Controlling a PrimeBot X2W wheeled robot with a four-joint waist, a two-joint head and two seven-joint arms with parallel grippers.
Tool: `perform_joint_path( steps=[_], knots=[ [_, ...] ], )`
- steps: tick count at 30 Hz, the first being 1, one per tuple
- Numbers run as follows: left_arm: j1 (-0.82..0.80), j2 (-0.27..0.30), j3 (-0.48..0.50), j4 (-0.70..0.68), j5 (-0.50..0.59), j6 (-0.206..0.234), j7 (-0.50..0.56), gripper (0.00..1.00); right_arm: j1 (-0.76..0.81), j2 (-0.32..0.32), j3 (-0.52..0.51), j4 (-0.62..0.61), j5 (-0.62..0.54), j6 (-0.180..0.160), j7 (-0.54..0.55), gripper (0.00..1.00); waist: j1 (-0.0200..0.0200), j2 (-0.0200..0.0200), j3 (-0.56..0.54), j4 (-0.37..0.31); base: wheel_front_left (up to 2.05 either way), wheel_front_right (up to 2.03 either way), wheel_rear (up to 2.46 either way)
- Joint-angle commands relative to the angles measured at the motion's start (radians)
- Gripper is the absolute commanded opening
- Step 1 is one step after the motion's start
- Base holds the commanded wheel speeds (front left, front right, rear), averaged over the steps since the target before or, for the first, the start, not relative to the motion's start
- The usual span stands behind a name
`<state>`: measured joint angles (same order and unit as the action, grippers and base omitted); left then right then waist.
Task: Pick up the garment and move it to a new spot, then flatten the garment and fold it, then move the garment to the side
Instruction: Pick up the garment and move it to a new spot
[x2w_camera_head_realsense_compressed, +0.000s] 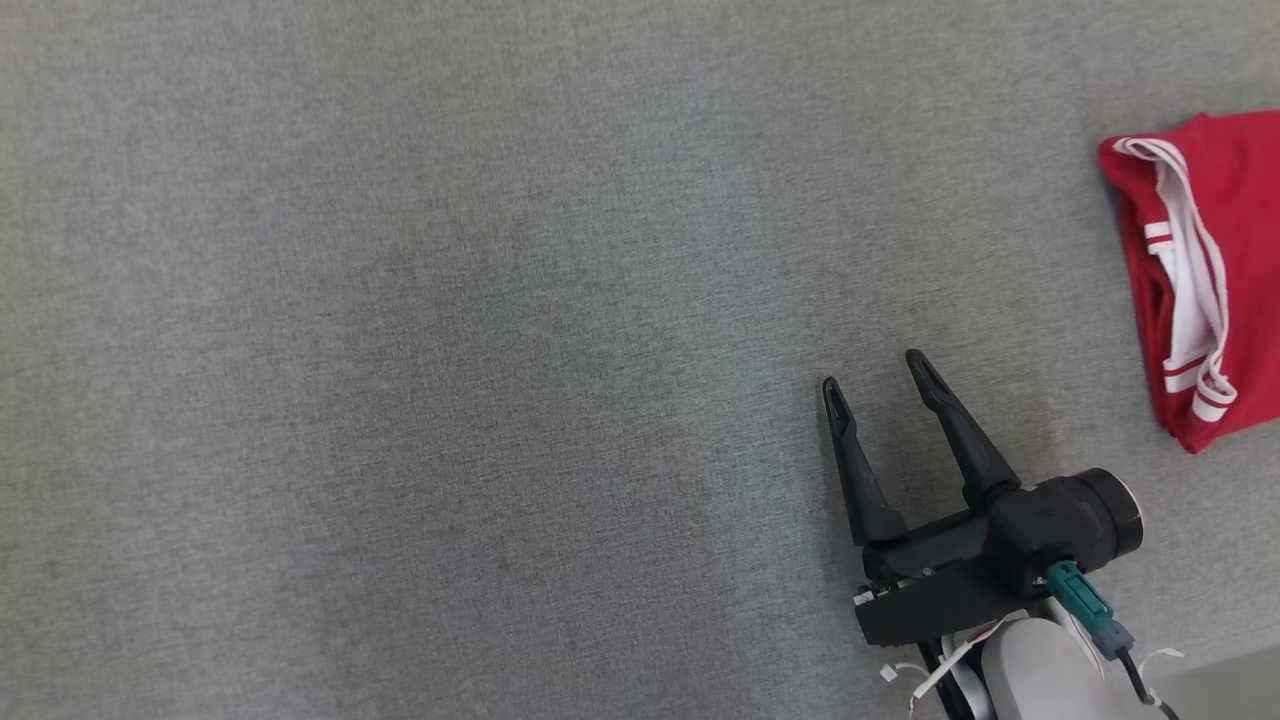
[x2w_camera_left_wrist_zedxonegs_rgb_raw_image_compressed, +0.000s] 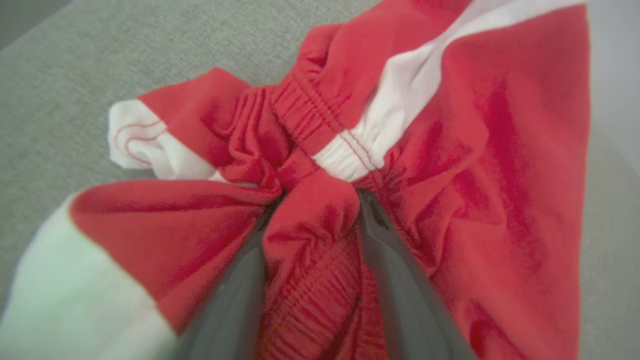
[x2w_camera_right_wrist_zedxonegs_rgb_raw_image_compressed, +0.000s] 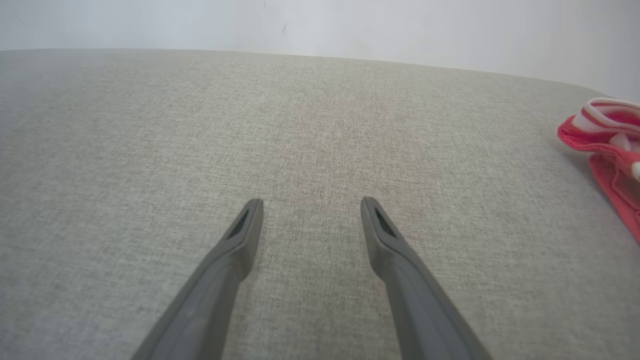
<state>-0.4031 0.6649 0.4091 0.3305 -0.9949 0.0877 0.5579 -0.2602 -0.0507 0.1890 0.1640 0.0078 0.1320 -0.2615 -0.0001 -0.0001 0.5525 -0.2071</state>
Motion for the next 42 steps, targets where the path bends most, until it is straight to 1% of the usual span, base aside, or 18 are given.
perform_joint_path(
  steps=[1,2,5,8,13,17,21,25,29,36,42],
  knots=[
    [0.050,-0.039,-0.035,-0.014,-0.006,-0.011,0.029,0.00,-0.002,0.001,0.005,0.004,0.010,-0.002,-0.004,1.00,0.0001,0.0001,-0.039,0.005,0.00,0.00,0.00],
    [0.050,-0.039,-0.035,-0.014,-0.006,-0.011,0.029,0.00,-0.002,0.001,0.005,0.004,0.010,-0.002,-0.004,1.00,0.0001,0.0001,-0.039,0.005,0.00,0.00,0.00],
    [0.064,-0.016,-0.019,-0.060,0.009,-0.020,0.004,0.00,0.004,0.001,0.012,0.016,0.018,-0.002,-0.004,1.00,0.0001,0.0001,-0.083,0.009,0.00,0.00,0.00],
    [0.070,-0.008,-0.009,-0.098,0.010,-0.029,-0.010,0.00,0.012,0.000,0.021,0.033,0.030,-0.002,-0.005,1.00,0.0001,0.0001,-0.139,0.014,0.00,0.00,0.00],
    [0.081,0.005,-0.007,-0.177,0.005,-0.041,-0.002,0.00,0.032,0.000,0.040,0.057,0.057,-0.002,-0.005,1.00,0.0001,0.0001,-0.245,0.011,0.00,0.00,0.00],
    [0.075,-0.002,-0.025,-0.245,0.001,-0.055,0.003,0.00,0.061,0.000,0.048,0.081,0.080,-0.002,-0.005,1.00,0.0001,0.0001,-0.344,-0.002,0.00,0.00,0.00],
    [0.055,-0.020,-0.077,-0.317,-0.002,-0.061,0.029,0.00,0.090,0.000,0.050,0.103,0.092,-0.002,-0.005,1.00,0.0001,0.0001,-0.437,-0.025,0.00,0.00,0.00],
    [0.034,-0.053,-0.145,-0.387,-0.009,-0.060,0.056,0.00,0.116,0.000,0.052,0.115,0.092,-0.002,-0.005,1.00,0.0001,0.0001,-0.508,-0.060,0.00,0.00,0.00],
    [0.006,-0.096,-0.221,-0.450,-0.019,-0.057,0.083,0.00,0.132,0.000,0.044,0.119,0.082,-0.002,-0.005,1.00,0.0001,0.0001,-0.543,-0.104,0.00,0.00,0.00],
    [-0.032,-0.209,-0.365,-0.519,-0.029,-0.041,0.108,0.00,0.138,0.000,0.053,0.123,0.085,-0.002,-0.005,1.00,0.0001,0.0001,-0.548,-0.177,0.00,0.00,0.00],
    [-0.010,-0.307,-0.479,-0.494,-0.009,-0.051,0.087,0.00,0.124,0.000,0.061,0.124,0.093,-0.002,-0.005,1.00,0.0001,0.0001,-0.528,-0.229,0.00,0.00,0.00]
  ],
)
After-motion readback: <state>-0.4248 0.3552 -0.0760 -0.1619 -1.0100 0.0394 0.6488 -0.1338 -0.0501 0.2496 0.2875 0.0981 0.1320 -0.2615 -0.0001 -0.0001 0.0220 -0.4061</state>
